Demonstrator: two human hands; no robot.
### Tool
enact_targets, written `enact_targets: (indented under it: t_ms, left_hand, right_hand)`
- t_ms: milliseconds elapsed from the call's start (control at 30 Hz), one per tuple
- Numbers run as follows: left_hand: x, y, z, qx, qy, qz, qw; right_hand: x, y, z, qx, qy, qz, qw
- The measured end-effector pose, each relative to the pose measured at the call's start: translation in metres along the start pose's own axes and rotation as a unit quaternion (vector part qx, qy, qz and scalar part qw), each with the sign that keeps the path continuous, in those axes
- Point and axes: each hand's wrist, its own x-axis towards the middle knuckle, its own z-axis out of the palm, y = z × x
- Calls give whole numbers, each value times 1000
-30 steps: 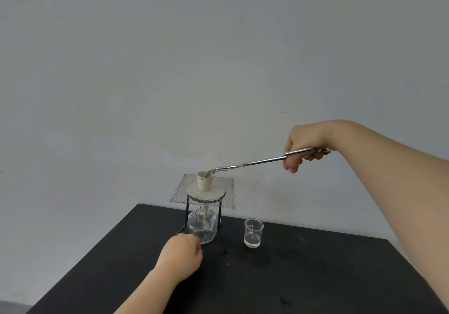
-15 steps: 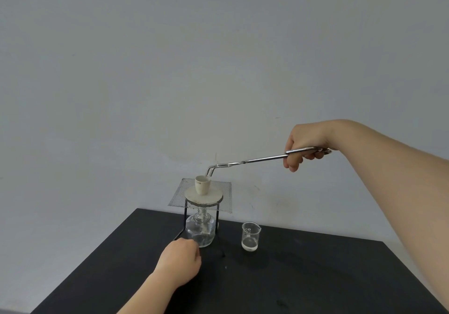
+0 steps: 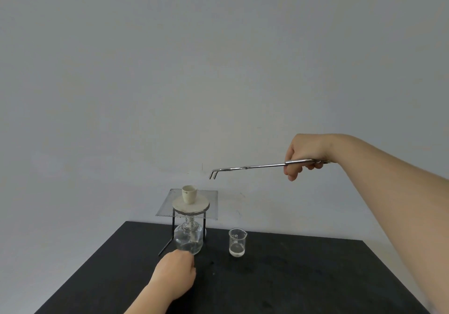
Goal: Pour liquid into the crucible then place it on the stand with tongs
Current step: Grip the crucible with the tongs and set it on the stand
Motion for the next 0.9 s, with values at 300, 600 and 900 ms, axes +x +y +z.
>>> enact_targets:
  t_ms: [300,600,900]
  left_hand:
    - [-9,27,-4,-7,12,12,1000]
    - [-6,38,7,-20,6,23,999]
    - [-8,40,22,-5,-6,14,1000]
  right_hand:
    - [-27,51,14,43,49,31,997]
    - [-29,116,63,46,88,74,992]
    - [-29,149,137,11,58,103,993]
